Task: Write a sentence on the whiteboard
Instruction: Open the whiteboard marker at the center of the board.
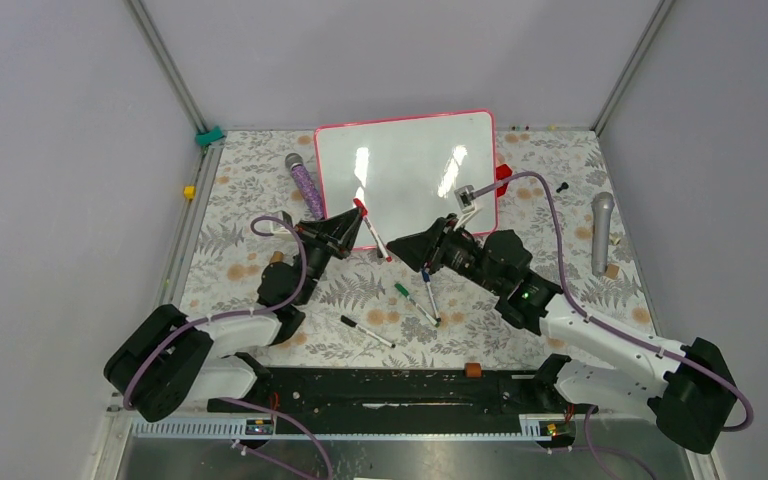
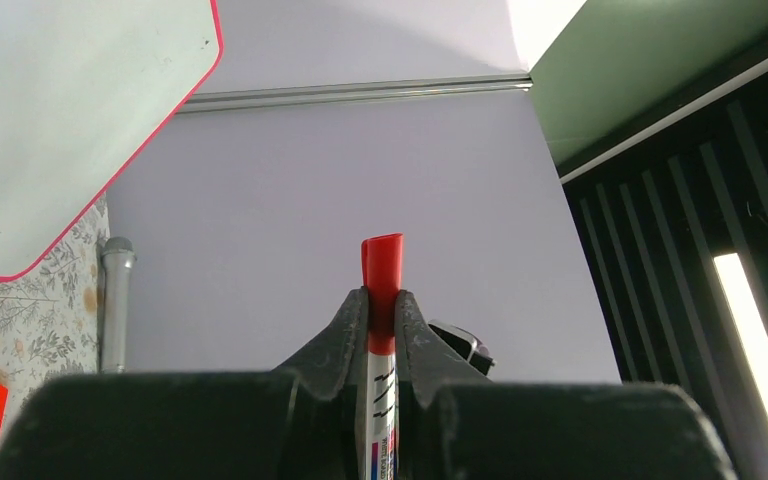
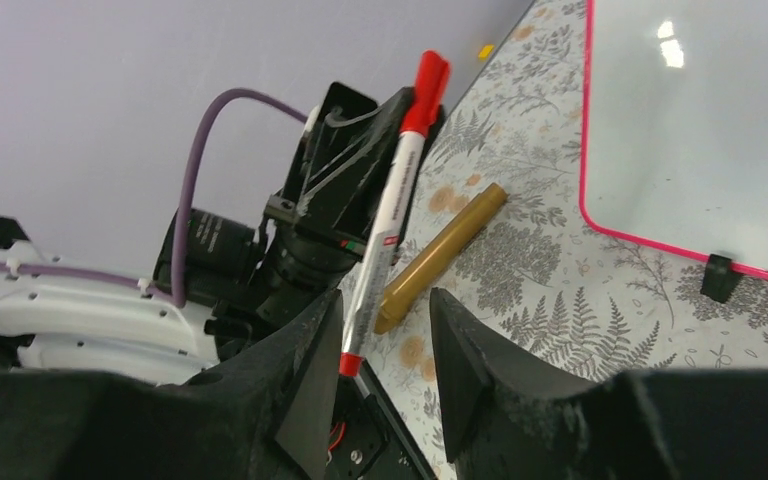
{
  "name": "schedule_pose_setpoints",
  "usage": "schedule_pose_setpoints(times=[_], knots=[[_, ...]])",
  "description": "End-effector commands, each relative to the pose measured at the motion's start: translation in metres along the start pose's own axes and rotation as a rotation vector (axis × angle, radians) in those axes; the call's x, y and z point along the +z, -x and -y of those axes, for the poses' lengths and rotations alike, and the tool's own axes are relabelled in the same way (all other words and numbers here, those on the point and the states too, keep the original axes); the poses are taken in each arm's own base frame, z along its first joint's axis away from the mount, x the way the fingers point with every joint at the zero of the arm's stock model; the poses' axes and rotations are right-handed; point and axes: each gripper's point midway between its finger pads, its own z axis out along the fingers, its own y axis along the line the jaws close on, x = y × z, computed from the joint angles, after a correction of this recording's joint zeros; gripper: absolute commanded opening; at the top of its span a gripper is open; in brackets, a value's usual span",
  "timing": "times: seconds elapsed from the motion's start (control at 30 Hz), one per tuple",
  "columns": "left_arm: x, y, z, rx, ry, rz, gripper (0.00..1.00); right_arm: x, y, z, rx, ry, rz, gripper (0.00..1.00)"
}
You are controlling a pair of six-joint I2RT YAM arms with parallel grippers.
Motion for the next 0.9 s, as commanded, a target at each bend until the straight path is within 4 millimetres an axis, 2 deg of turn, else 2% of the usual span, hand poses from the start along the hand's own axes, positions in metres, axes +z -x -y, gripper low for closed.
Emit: schedule_pose_setpoints(times=[0.0, 0.3, 0.43, 0.53, 0.7, 0.77, 0.83, 0.87], knots=[[0.008, -0.009, 0.036, -0.058, -0.121, -0.037, 0.0, 0.001, 0.005, -0.033, -0.058, 0.121, -0.049, 0.45], [0.009, -0.024, 0.034, -0.086, -0.113, -0.121, 0.0, -0.003, -0.004, -0.041, -0.054, 0.151, -0.115, 0.46], [0.008, -0.032, 0.036, -0.077, -0.121, -0.165, 0.0, -0.002, -0.009, -0.039, -0.021, 0.133, -0.155, 0.44], [0.006, -0.032, 0.035, -0.072, -0.116, -0.165, 0.0, -0.001, -0.012, -0.039, -0.005, 0.134, -0.168, 0.35], [0.003, -0.036, 0.034, -0.058, -0.116, -0.191, 0.05, -0.001, -0.016, -0.042, 0.018, 0.141, -0.197, 0.11], [0.0, -0.035, 0.035, -0.044, -0.119, -0.185, 0.11, -0.003, -0.017, -0.042, 0.021, 0.138, -0.209, 0.01], [-0.003, -0.033, 0.034, -0.029, -0.113, -0.177, 0.21, -0.007, -0.018, -0.044, 0.016, 0.136, -0.225, 0.0], [-0.004, -0.032, 0.032, -0.023, -0.103, -0.177, 0.31, -0.01, -0.019, -0.045, 0.011, 0.137, -0.238, 0.0]])
